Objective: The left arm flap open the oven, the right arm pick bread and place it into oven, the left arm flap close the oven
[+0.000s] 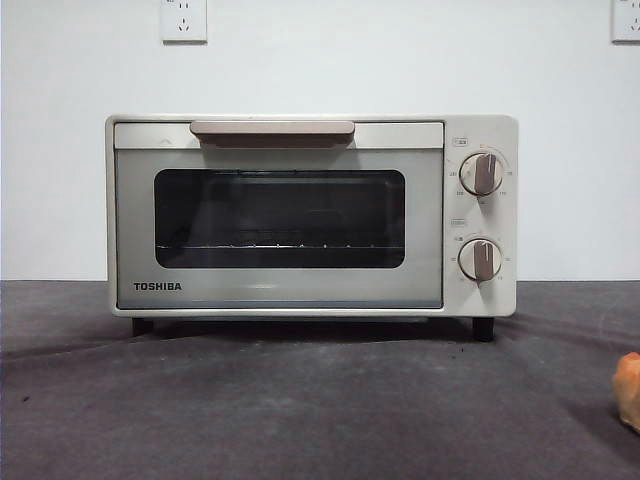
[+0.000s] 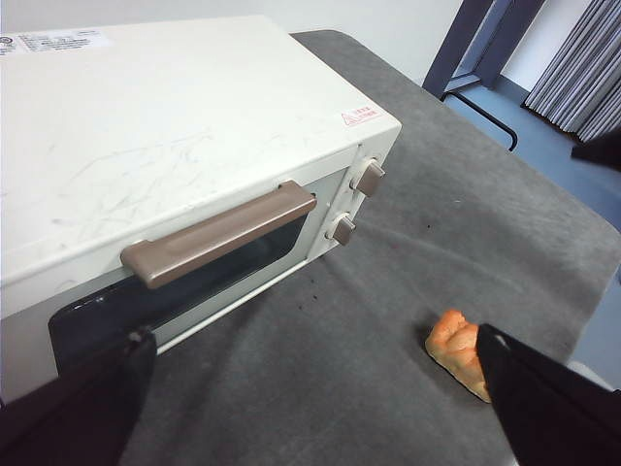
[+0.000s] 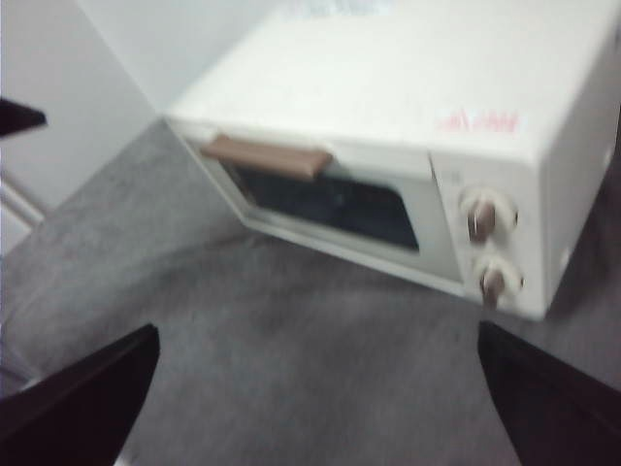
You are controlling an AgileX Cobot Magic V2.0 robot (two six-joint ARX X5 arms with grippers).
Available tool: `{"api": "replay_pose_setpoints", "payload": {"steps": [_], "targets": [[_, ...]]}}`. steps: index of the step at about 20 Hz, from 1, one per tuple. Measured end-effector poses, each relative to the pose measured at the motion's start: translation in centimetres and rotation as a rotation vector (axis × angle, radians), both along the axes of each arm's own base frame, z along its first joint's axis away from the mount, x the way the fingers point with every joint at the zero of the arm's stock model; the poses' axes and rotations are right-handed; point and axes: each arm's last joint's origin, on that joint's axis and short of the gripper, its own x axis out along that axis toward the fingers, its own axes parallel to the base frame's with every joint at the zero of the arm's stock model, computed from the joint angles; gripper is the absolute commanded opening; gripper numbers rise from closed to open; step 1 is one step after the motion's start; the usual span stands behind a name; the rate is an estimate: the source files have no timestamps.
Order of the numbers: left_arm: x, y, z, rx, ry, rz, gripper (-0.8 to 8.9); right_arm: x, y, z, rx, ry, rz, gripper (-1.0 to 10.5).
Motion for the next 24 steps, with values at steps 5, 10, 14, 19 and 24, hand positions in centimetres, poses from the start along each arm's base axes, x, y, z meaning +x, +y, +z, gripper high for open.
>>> {"api": "replay_pose_setpoints", "payload": {"steps": [5, 10, 14, 19, 24], "targets": [[0.0, -0.1, 0.0, -0.005, 0.007, -0.003, 5.31, 1.3, 0.4, -1.9, -0.058, 0.196, -0.01, 5.2], [0.0, -0.1, 0.0, -0.009, 0.012, -0.001, 5.31, 3.0, 1.4, -5.0, -0.151, 0.375, -0.019, 5.2], [0.0, -0.1, 0.0, -0.009, 0.012, -0.001, 5.31, 3.7, 2.1, -7.5, -0.258, 0.486, -0.066, 5.2], [0.0, -0.1, 0.0, -0.009, 0.012, -0.001, 5.31, 4.6, 3.1, -11.1, -0.365, 0.655, -0.114, 5.2], [0.0, -0.1, 0.0, -0.009, 0.012, -0.001, 5.31, 5.5, 3.9, -14.1, -0.434, 0.783, -0.12, 5.2]]}}
